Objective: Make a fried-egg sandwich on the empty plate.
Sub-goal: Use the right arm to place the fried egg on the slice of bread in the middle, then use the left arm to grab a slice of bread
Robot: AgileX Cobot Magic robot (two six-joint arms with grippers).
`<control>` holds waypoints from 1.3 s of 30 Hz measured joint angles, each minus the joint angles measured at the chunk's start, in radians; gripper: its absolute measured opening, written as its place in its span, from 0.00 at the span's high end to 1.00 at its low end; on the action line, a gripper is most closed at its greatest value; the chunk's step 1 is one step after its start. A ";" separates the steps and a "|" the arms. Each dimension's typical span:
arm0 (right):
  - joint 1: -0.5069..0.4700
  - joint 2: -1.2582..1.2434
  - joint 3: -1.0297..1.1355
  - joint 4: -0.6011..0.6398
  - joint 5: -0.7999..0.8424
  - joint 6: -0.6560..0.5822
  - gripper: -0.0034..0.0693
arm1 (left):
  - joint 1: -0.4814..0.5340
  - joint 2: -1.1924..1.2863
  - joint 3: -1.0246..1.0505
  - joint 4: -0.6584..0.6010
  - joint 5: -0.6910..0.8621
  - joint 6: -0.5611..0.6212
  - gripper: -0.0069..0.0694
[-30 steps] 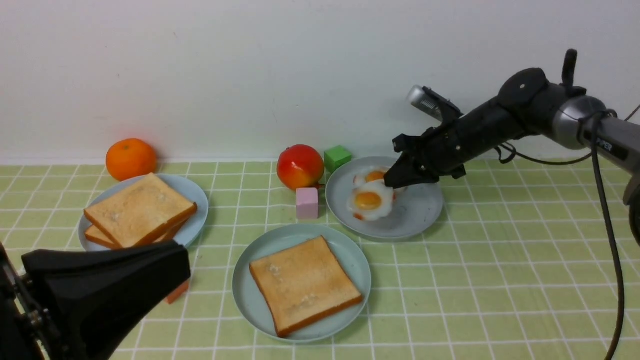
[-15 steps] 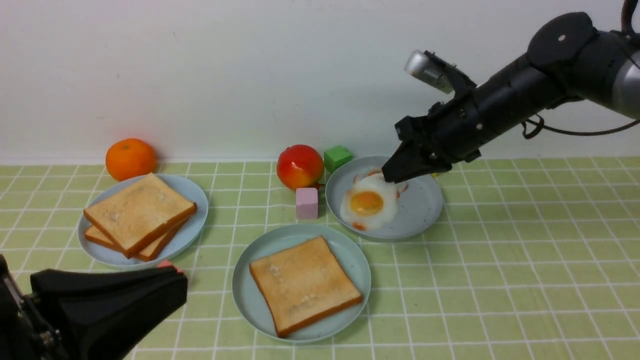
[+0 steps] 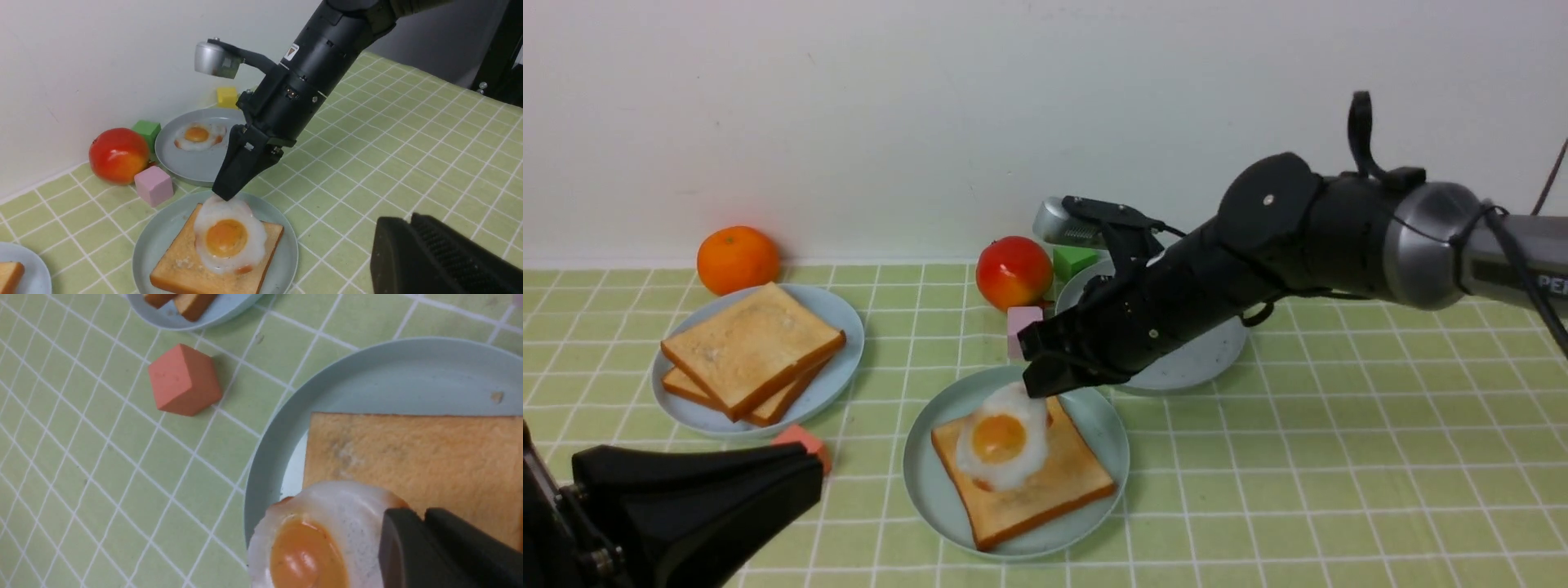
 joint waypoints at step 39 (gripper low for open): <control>0.044 -0.844 0.363 -0.612 0.348 0.441 0.95 | 0.037 0.563 -0.210 0.032 0.261 -0.256 0.93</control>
